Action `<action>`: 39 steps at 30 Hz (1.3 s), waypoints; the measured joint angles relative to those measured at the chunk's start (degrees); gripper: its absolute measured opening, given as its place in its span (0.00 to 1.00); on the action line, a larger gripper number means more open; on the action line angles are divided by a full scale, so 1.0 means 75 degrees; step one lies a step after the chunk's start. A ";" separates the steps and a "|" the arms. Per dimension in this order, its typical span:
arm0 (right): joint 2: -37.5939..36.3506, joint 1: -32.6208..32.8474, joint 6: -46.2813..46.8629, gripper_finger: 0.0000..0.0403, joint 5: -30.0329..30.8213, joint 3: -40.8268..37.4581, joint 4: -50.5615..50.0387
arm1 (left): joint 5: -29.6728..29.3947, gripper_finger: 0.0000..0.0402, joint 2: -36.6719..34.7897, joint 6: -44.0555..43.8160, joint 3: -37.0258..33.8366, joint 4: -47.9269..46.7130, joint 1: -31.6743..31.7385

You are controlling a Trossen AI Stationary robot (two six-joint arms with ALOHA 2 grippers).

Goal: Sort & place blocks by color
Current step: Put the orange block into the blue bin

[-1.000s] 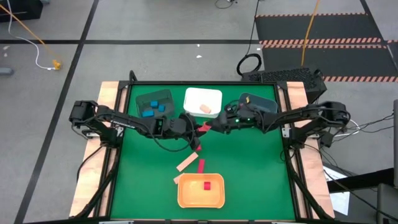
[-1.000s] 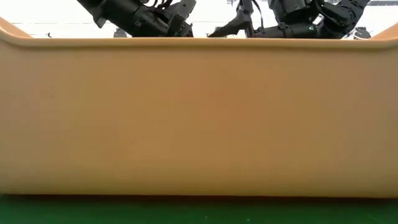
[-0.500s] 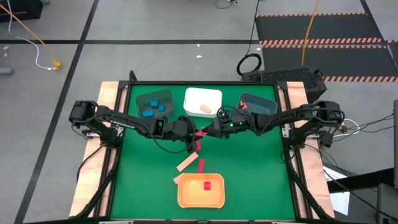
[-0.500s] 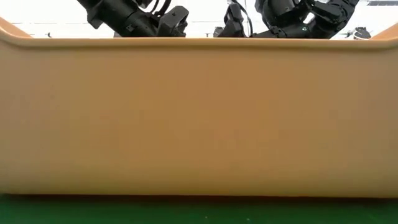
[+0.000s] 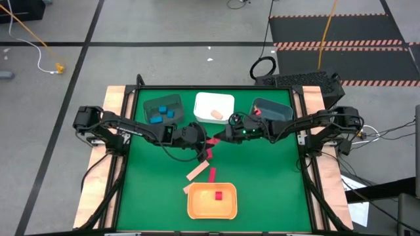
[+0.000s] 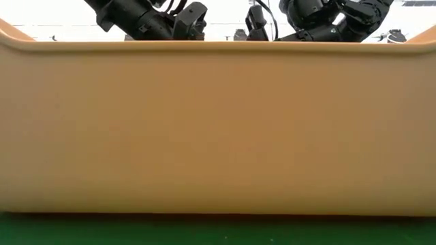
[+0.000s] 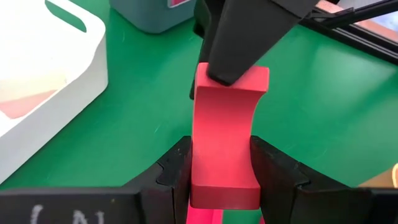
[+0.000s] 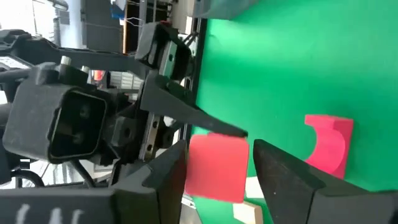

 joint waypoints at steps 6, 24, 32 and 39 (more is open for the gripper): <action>0.0000 0.0000 -0.0017 0.44 0.0017 0.0000 0.0020 | 0.0006 0.33 0.0000 0.0006 0.0000 0.0154 0.0000; -0.0003 -0.0009 -0.0020 0.29 0.0213 0.0000 -0.0020 | -0.0163 0.33 0.0006 0.0054 -0.0003 0.0212 0.0230; 0.0029 -0.0118 -0.0343 0.29 0.0116 -0.0029 -0.0330 | -0.0259 0.55 -0.0032 -0.0531 0.0026 0.0539 0.0207; 0.0017 -0.0260 -0.0931 0.29 0.0108 -0.0026 -0.1304 | -0.0236 0.75 -0.0012 -0.0952 0.0013 0.0721 0.0241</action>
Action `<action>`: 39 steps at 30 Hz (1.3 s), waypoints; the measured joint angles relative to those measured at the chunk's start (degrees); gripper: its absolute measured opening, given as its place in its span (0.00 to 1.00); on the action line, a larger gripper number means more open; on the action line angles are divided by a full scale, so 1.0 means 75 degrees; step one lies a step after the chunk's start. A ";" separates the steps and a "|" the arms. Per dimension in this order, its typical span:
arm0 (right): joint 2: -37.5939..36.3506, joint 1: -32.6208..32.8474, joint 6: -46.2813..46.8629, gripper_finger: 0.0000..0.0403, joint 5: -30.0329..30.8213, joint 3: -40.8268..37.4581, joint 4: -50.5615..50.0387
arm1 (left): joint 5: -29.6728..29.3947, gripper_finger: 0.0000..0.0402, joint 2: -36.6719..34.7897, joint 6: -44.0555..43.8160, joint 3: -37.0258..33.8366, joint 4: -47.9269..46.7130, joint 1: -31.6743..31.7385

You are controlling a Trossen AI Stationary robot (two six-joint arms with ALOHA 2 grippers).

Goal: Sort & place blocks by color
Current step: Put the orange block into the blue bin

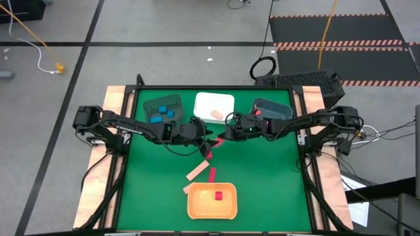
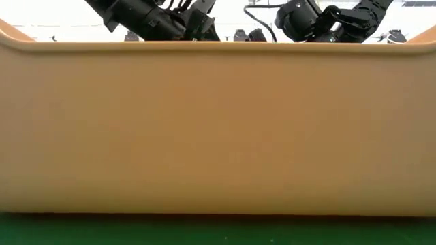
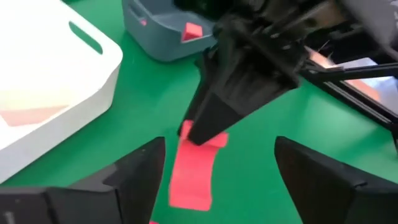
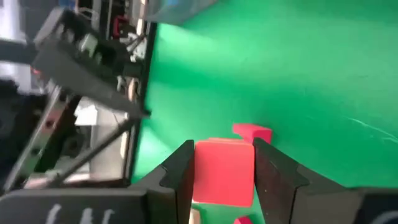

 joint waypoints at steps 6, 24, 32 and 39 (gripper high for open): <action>-0.0269 -0.0354 -0.0604 0.29 -0.0360 0.0000 -0.0529 | 0.0016 0.82 0.0003 -0.0335 -0.0001 -0.0062 0.0005; -0.3330 -0.2499 -0.3313 0.29 0.0369 0.0017 -0.4722 | 0.0032 0.83 0.0003 -0.1780 -0.0010 -0.0155 0.0019; -0.4094 -0.3013 -0.4044 0.29 0.1422 0.0014 -0.6677 | 0.0029 0.83 0.0006 -0.1819 -0.0010 -0.0152 0.0065; -0.3758 -0.3259 -0.4407 0.30 0.2256 0.0014 -0.7226 | 0.0026 0.83 0.0008 -0.1991 -0.0010 -0.0152 0.0256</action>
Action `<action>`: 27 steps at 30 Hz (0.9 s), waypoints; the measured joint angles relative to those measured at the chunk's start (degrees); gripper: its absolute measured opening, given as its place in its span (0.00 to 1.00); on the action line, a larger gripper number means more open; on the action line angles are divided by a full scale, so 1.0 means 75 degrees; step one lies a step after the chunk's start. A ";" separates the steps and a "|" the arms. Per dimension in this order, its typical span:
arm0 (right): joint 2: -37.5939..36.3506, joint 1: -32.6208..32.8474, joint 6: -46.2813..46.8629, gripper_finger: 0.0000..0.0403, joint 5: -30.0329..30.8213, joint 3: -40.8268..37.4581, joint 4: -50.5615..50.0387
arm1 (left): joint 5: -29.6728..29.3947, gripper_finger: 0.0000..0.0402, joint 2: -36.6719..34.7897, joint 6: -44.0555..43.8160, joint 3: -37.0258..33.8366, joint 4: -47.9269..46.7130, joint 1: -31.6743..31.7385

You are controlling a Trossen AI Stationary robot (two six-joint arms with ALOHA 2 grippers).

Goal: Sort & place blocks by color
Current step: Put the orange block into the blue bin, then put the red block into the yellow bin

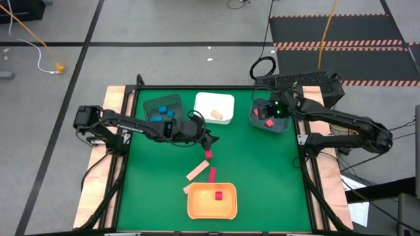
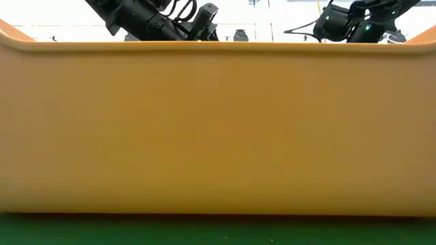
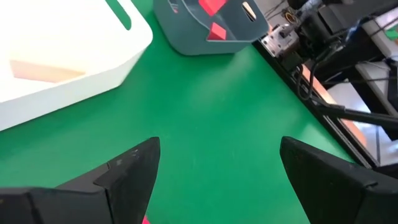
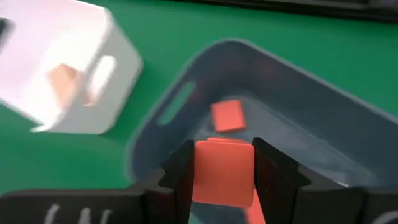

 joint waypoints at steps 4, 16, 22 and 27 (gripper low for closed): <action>0.0350 -0.0121 -0.0013 0.33 0.0014 -0.0005 -0.0027 | -0.0003 0.83 0.0000 -0.0127 0.0000 -0.0026 0.0068; 0.0775 -0.0159 -0.1332 0.53 0.0041 -0.0005 0.0509 | 0.0475 0.83 0.0006 -0.0149 -0.0003 -0.1712 -0.0277; 0.0775 -0.0159 -0.1556 0.67 -0.0008 -0.0005 0.0672 | 0.0475 0.83 0.0006 0.0948 -0.0003 -0.2071 -0.0525; 0.0665 -0.0144 -0.1563 0.74 -0.0325 -0.0005 0.0670 | 0.0478 0.83 0.0006 0.2971 -0.0003 -0.2046 -0.0768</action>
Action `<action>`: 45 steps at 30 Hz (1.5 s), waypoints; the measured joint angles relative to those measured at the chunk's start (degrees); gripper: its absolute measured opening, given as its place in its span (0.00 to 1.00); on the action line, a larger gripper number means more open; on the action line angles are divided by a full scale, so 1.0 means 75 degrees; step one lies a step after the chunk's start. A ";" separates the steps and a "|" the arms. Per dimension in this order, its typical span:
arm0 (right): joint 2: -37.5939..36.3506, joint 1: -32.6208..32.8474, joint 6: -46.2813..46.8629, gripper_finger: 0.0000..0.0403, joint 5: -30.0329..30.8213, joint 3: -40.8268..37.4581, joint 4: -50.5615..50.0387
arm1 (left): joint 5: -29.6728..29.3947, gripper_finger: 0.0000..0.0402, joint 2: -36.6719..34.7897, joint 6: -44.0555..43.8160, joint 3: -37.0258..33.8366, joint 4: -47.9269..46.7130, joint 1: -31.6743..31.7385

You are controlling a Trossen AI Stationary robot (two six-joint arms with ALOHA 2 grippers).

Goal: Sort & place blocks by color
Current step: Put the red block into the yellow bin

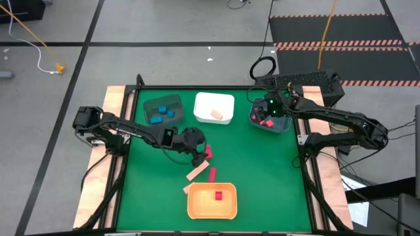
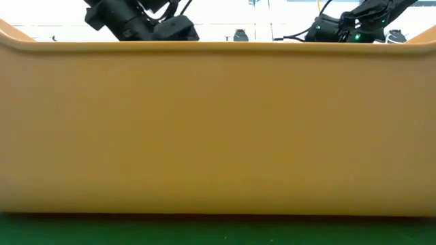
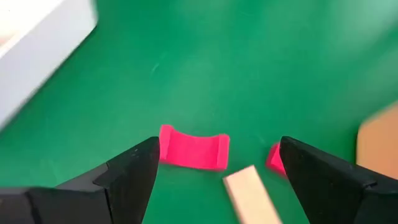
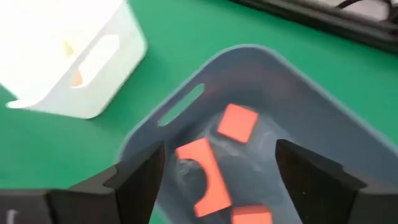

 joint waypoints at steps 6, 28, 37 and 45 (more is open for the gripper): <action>-0.0223 0.0021 0.0017 0.75 -0.0849 0.0000 -0.0005 | 0.0004 0.83 0.0000 0.3159 0.0000 0.0003 -0.0136; -0.0404 0.0312 0.0224 0.73 -0.1101 0.0000 0.0398 | 0.0509 0.83 0.1081 0.3813 0.0019 0.1380 0.0834; -0.0401 0.0312 0.1022 0.73 -0.1098 0.0000 0.0695 | -0.0515 0.83 0.1535 0.3927 0.0023 0.1006 0.0747; -0.0401 0.0312 0.1033 0.73 -0.1072 -0.0003 0.0800 | 0.0045 0.83 0.1766 0.2977 0.0015 0.0335 0.0777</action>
